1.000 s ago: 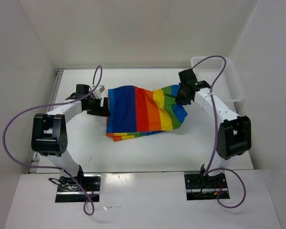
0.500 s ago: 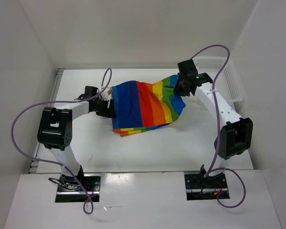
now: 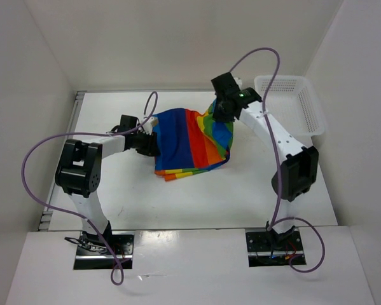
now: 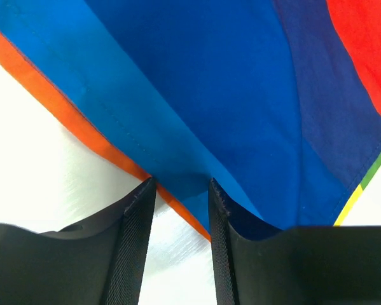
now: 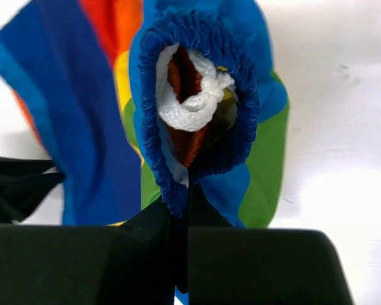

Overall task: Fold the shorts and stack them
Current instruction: Fold the shorts

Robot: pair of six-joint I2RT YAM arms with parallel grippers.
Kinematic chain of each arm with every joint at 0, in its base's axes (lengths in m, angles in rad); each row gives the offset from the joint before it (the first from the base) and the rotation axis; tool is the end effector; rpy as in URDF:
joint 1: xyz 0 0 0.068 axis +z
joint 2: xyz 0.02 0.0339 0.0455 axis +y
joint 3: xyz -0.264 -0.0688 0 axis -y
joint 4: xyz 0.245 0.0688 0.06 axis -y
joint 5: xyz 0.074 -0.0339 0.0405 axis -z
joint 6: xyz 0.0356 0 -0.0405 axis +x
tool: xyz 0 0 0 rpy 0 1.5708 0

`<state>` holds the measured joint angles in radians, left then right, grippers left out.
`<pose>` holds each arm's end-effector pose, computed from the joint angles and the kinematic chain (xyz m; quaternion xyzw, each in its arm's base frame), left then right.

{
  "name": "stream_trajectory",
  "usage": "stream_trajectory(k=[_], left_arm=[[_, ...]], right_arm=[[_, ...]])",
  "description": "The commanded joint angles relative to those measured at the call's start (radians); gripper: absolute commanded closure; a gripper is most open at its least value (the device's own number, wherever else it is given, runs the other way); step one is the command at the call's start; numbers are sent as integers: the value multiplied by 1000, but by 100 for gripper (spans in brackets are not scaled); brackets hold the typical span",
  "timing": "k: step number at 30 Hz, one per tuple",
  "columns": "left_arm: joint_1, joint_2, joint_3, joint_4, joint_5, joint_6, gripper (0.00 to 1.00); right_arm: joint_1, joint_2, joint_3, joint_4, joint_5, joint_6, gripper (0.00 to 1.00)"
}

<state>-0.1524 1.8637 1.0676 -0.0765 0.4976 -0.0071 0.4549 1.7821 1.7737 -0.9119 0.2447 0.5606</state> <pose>0.3712 -0.0742 0.1525 0.1501 0.9022 -0.2571 0.3120 0.3511 0.1621 0.3432 0.0886 0.9371 0.0531 0.3334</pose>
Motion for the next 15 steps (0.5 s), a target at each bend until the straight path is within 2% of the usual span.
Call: stream_trajectory(k=[1, 4, 8, 12, 15], left_arm=[[-3, 20, 23, -5, 16, 7, 54], [-3, 20, 23, -5, 27, 7, 54], [-3, 20, 23, -5, 27, 7, 55], [-3, 20, 23, -14, 36, 7, 55], [-3, 20, 23, -14, 47, 7, 55]], right_arm=[[83, 95, 188, -71, 89, 32, 100], [152, 189, 292, -105, 108, 53, 100], [211, 267, 360, -87, 47, 68, 100], [251, 353, 463, -99, 38, 68, 100], [260, 410, 520, -102, -28, 68, 100]])
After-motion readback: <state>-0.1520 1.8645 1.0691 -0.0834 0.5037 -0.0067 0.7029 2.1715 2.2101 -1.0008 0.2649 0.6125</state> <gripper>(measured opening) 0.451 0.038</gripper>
